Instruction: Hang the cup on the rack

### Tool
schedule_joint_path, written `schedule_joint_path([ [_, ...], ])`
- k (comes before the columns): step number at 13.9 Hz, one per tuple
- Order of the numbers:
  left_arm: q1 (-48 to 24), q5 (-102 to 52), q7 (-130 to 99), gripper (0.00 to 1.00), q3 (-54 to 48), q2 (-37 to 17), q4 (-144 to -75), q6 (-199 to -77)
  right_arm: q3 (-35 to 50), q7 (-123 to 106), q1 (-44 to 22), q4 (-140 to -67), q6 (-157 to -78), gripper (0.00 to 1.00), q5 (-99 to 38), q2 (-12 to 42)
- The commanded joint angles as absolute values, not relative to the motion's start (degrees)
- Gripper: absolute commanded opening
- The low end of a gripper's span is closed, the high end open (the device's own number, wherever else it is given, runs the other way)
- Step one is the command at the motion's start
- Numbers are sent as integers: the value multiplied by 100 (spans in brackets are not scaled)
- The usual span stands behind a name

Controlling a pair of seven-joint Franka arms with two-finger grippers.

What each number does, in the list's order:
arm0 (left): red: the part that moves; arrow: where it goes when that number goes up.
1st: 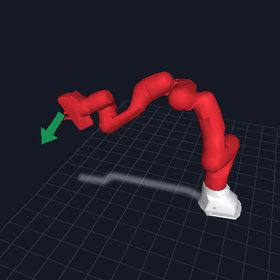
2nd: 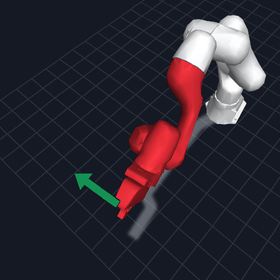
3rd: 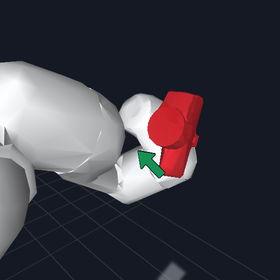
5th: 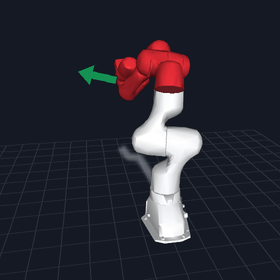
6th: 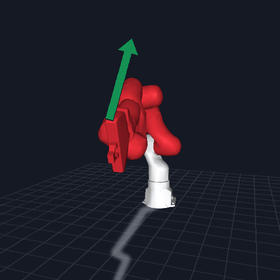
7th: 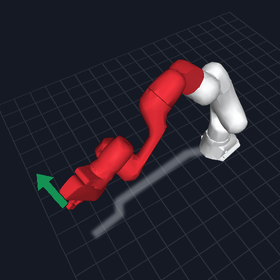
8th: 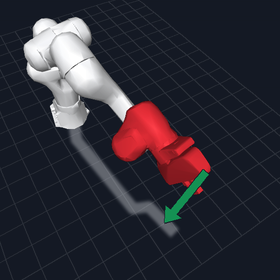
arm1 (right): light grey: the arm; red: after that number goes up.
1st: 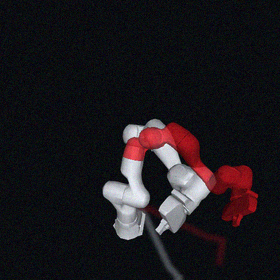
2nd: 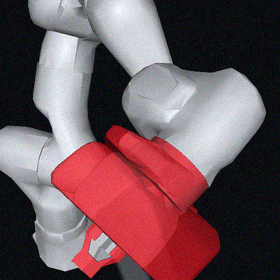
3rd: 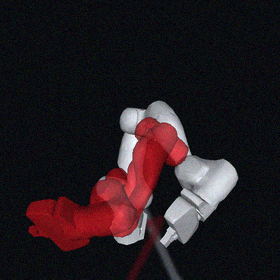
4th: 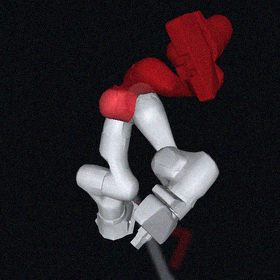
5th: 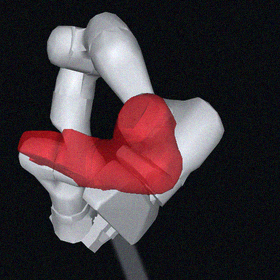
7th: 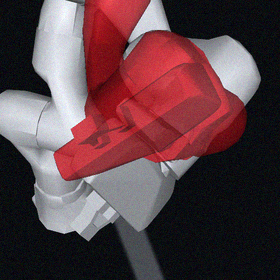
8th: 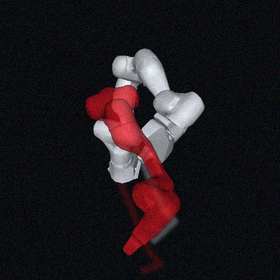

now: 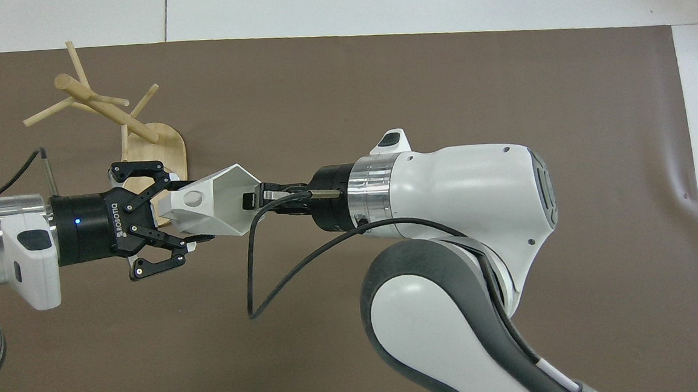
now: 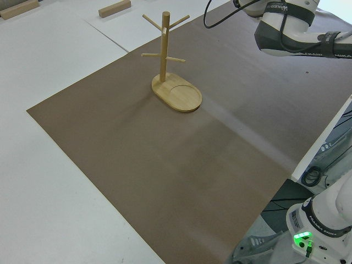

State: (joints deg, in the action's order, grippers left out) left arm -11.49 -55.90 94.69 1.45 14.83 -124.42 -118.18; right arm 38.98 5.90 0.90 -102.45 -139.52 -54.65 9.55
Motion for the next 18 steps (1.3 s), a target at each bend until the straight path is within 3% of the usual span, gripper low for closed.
schedule_joint_path([
  [1, -1213, -5704, 9448, 0, 149, 1600, -12586, -12058, 3955, 572, 132, -10318, -13948, 100, -5248, 914],
  [8, -1195, -5529, 9404, 0, 149, 1582, -12630, -12383, 3832, 563, 184, -10318, -13992, 100, -5238, 896],
  [12, -1134, -5022, 9089, 0, 150, 1547, -12665, -12672, 3245, 562, 202, -10362, -14010, 100, -5186, 713],
  [18, -1204, -4544, 8060, 0, 106, 1258, -12709, -13761, 1987, 501, 202, -10477, -13905, 100, -3353, 545],
])
